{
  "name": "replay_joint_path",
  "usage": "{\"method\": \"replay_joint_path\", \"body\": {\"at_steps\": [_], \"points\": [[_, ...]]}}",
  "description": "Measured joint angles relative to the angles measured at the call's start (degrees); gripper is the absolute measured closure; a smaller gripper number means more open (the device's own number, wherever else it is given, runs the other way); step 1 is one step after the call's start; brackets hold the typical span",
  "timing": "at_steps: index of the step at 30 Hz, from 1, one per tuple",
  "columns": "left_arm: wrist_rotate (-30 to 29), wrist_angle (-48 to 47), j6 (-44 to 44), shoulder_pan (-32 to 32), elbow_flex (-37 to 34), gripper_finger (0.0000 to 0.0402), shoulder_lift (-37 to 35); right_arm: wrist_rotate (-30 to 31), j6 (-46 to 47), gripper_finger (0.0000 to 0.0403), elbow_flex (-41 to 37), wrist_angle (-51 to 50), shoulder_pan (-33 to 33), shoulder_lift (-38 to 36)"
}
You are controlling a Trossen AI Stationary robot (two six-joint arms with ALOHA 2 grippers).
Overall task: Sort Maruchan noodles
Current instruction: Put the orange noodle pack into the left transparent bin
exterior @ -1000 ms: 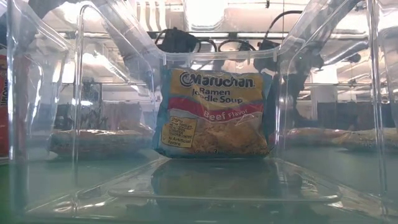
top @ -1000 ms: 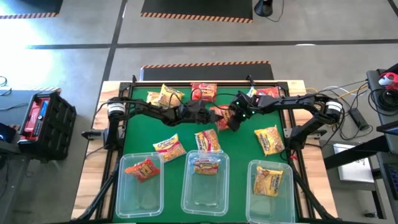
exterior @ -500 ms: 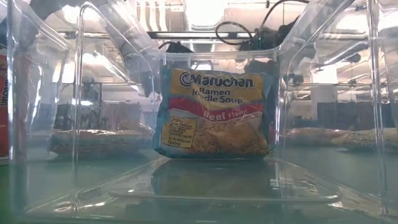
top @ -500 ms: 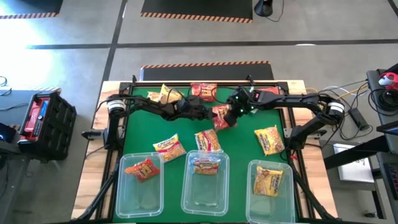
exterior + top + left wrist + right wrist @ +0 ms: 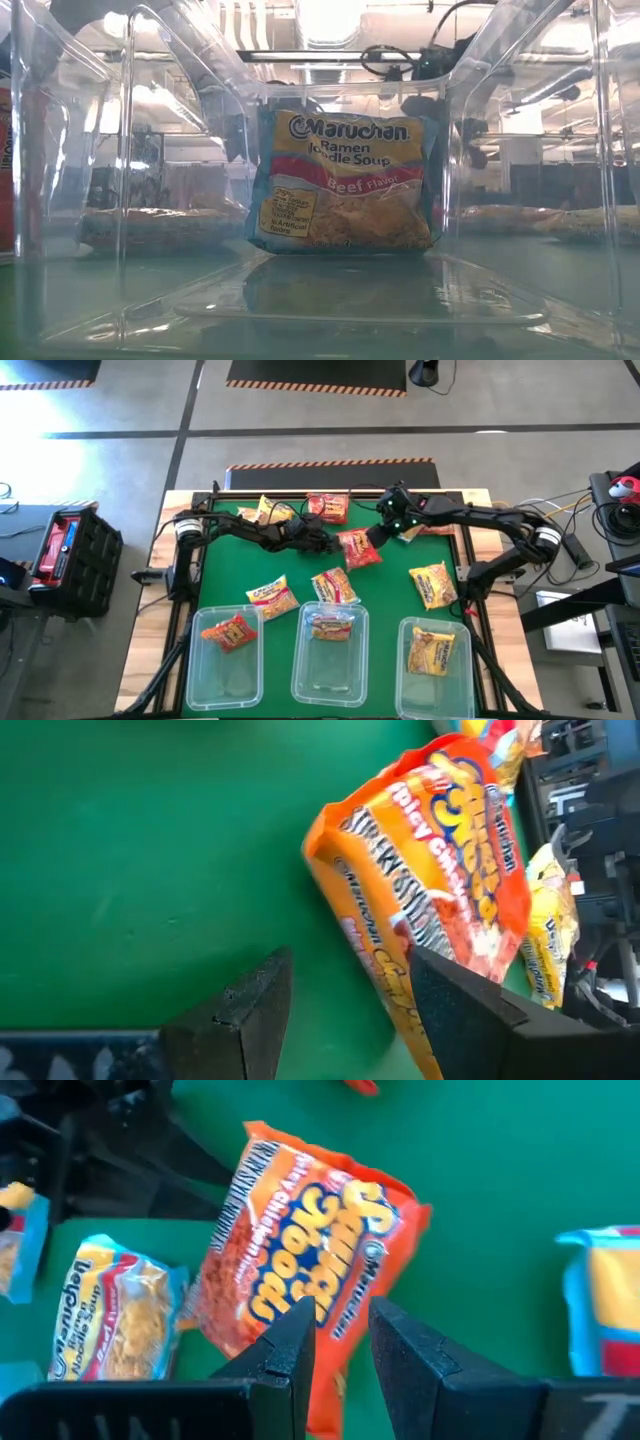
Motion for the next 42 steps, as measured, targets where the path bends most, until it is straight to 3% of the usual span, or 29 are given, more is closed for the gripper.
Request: {"method": "replay_joint_path", "body": {"at_steps": [8,21,30,34,42], "points": [[5.3,12.7,-0.1,-0.4,0.0,0.0216,-1.4,0.1,-0.5,0.0316,-0.1,-3.0,-2.4,-0.9],[6.1,11.0,-0.7,-0.4,4.0,0.0216,3.5,6.1,-3.3,0.0316,-0.1,-2.4,-2.4,-0.7],[6.2,6.6,-1.4,-0.3,6.9,0.0216,5.3,-2.1,-2.8,0.0316,-0.3,-2.8,-2.5,-0.6],[6.1,5.2,-1.4,-0.3,6.9,0.0216,5.2,-8.4,-2.8,0.0316,-0.6,-2.6,-3.0,-0.6],[6.1,3.8,-1.4,-0.3,6.9,0.0216,5.2,-9.5,-3.3,0.0316,-3.2,-2.4,-3.1,-0.6]]}}
